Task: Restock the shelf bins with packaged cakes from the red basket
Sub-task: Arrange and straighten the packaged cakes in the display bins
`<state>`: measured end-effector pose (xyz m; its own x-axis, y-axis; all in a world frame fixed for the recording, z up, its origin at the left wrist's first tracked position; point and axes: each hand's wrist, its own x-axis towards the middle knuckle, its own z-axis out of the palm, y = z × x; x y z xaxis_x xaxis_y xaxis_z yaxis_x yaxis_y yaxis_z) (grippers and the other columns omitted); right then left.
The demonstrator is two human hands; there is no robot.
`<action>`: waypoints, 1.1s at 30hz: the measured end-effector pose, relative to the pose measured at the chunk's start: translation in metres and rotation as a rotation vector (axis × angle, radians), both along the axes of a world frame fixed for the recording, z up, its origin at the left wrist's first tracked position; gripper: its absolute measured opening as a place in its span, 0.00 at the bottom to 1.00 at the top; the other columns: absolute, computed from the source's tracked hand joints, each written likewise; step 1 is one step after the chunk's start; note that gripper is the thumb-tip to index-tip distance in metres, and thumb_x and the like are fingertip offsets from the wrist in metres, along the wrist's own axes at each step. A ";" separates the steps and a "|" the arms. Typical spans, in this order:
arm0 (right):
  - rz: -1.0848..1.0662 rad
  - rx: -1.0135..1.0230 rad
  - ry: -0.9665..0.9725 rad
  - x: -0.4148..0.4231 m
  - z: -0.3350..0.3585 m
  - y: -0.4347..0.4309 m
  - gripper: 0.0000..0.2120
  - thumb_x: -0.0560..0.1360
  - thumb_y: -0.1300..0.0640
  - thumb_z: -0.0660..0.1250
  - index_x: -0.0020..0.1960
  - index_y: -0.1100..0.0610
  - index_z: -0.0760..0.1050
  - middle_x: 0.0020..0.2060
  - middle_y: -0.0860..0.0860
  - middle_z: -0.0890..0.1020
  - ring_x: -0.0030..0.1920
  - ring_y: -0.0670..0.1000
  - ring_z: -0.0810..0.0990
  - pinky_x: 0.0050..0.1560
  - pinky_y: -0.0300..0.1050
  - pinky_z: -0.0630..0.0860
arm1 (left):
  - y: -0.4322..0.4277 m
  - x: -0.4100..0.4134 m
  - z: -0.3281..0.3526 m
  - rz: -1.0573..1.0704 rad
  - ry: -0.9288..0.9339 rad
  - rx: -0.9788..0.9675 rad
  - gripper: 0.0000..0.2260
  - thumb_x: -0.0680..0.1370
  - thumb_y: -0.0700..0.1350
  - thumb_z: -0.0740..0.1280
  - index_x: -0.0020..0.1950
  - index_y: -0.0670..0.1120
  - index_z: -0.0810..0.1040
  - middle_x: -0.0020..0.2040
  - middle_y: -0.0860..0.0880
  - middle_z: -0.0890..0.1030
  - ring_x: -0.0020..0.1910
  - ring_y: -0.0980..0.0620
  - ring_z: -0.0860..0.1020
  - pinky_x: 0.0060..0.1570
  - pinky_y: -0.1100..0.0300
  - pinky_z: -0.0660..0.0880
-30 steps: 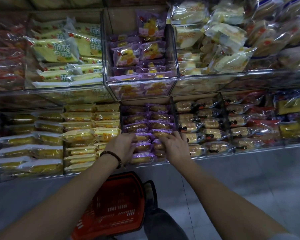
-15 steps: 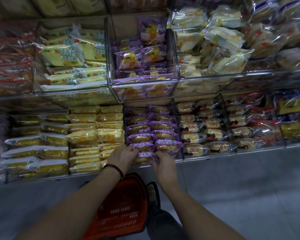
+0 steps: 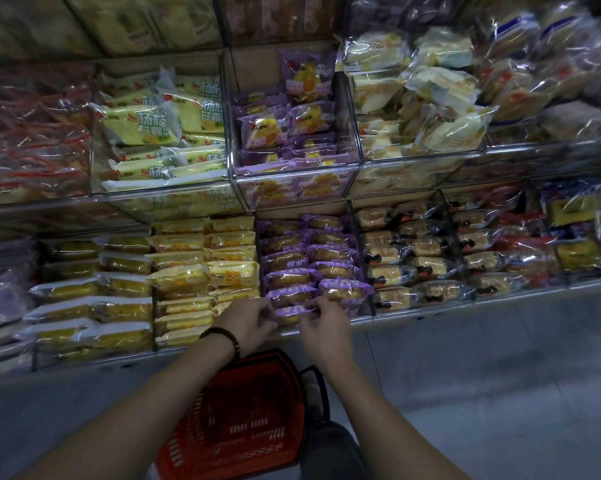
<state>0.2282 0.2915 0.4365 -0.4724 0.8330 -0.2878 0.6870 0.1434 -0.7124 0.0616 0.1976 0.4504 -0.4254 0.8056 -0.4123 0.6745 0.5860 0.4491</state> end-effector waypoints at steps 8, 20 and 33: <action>-0.080 -0.199 0.124 -0.044 0.044 -0.071 0.14 0.78 0.46 0.71 0.58 0.53 0.79 0.44 0.50 0.86 0.48 0.52 0.83 0.47 0.46 0.76 | -0.066 -0.027 0.030 0.218 -0.144 0.134 0.05 0.78 0.55 0.72 0.50 0.56 0.80 0.43 0.55 0.84 0.41 0.56 0.81 0.38 0.61 0.75; -0.346 -0.217 0.316 -0.064 0.093 -0.218 0.12 0.77 0.41 0.69 0.52 0.49 0.79 0.46 0.50 0.86 0.48 0.54 0.86 0.54 0.60 0.83 | -0.170 -0.052 0.083 0.072 -0.350 0.261 0.07 0.76 0.59 0.72 0.49 0.58 0.80 0.45 0.55 0.84 0.41 0.51 0.85 0.44 0.49 0.84; -0.385 -0.271 0.428 -0.041 0.098 -0.257 0.11 0.80 0.44 0.69 0.54 0.51 0.78 0.50 0.53 0.85 0.48 0.56 0.86 0.41 0.46 0.79 | -0.213 -0.045 0.109 0.060 -0.362 0.215 0.07 0.81 0.53 0.69 0.55 0.52 0.81 0.46 0.51 0.86 0.37 0.55 0.86 0.39 0.57 0.81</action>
<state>0.1873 0.0349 0.5349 -0.2731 0.8904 -0.3643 0.2999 -0.2810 -0.9116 0.0170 -0.0159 0.5595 -0.3323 0.8680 -0.3689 0.4184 0.4862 0.7672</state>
